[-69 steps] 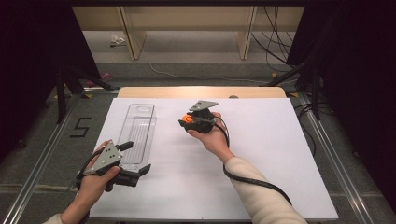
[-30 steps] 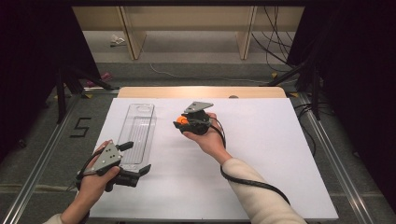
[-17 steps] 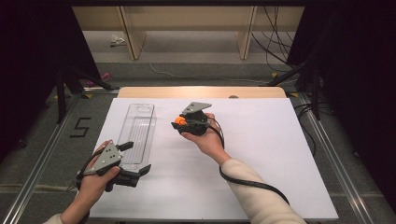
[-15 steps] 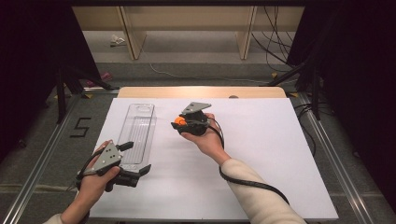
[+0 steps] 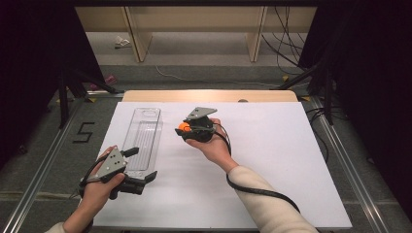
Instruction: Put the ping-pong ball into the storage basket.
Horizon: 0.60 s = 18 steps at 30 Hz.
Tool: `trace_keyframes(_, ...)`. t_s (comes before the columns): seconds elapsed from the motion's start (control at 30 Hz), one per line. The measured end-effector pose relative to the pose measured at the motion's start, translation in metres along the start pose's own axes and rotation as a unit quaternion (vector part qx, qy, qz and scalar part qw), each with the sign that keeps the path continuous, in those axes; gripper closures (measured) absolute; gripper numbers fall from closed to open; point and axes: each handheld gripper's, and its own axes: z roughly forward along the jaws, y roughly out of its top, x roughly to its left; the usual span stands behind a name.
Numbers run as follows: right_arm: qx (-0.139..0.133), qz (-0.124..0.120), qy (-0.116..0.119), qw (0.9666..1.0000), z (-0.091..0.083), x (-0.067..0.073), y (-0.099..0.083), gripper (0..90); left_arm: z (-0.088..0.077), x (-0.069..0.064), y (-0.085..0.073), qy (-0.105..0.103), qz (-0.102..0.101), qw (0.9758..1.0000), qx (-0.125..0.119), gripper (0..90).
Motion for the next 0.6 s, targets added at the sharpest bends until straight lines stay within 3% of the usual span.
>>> trace_keyframes(0.6, 0.0, -0.007, 0.011, 0.9999, 0.0039, 0.0099, 0.0031, 51.5, 0.0001, -0.0003, 0.0001, 0.0, -0.002, 1.0, -0.001, 0.0)
